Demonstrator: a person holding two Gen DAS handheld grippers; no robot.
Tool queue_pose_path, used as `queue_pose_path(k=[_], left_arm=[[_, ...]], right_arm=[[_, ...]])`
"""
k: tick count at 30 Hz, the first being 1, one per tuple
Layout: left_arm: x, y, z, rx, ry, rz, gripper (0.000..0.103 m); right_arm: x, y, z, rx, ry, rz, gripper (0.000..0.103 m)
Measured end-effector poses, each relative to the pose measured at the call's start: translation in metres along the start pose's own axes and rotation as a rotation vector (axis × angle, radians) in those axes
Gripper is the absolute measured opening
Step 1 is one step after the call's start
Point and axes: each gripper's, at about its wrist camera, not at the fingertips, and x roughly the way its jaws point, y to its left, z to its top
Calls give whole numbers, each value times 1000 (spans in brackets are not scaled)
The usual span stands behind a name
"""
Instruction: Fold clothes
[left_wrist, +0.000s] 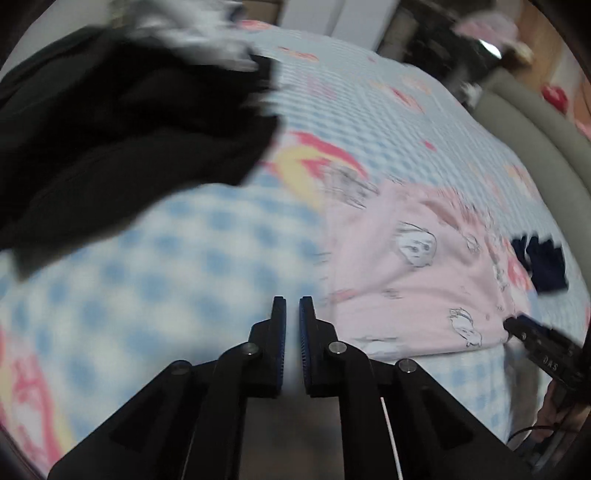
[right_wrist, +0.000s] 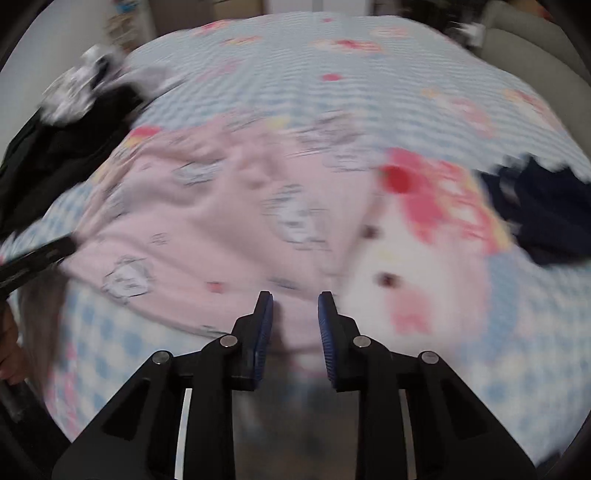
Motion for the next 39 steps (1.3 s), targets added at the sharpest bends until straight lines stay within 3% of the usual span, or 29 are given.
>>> queue_pose_path(k=[1,3,5,9,11,14,16,17,18,21,23,30,36,39], left_arm=[[-5,6,-3,-33,-5,-41,12],[-11,12,-9,-94,-13,-139,26],[-9,14,-16,-148,-6,-198,32],[5,16,-25,-203,40,-285,34],[6,15,-24,-211,46,-325,35],[17,15,-21,-269,58,-447,39],[25,7,-18,-257,74,-428,36],[26,0,-17,-230,77,-385,26],[26,-6,-16,-203,78,-342,11],[17,-25,-13,-134,60,-272,8],[2,-32,-13,-109,44,-266,7],[-48,-53,-31,-60,25,-281,7],[-76,-32,-84,-138,80,-333,7],[-64,-19,-105,-159,137,-243,11]], right_arm=[[-5,-6,-1,32,-9,-6,46],[-8,-15,-3,85,-2,72,46],[-3,-20,-2,138,10,122,46],[0,-38,-7,264,16,164,53],[5,-38,-8,262,37,189,54],[9,-32,-8,242,33,244,60],[16,-30,-8,264,35,274,63],[21,-30,-7,276,40,284,63],[23,-27,-4,270,38,287,57],[16,-13,6,197,10,249,19],[3,-6,10,151,-14,207,14],[-61,-3,-11,95,-82,235,10],[-87,-5,-60,70,-45,221,10],[-79,-14,-85,98,12,218,11]])
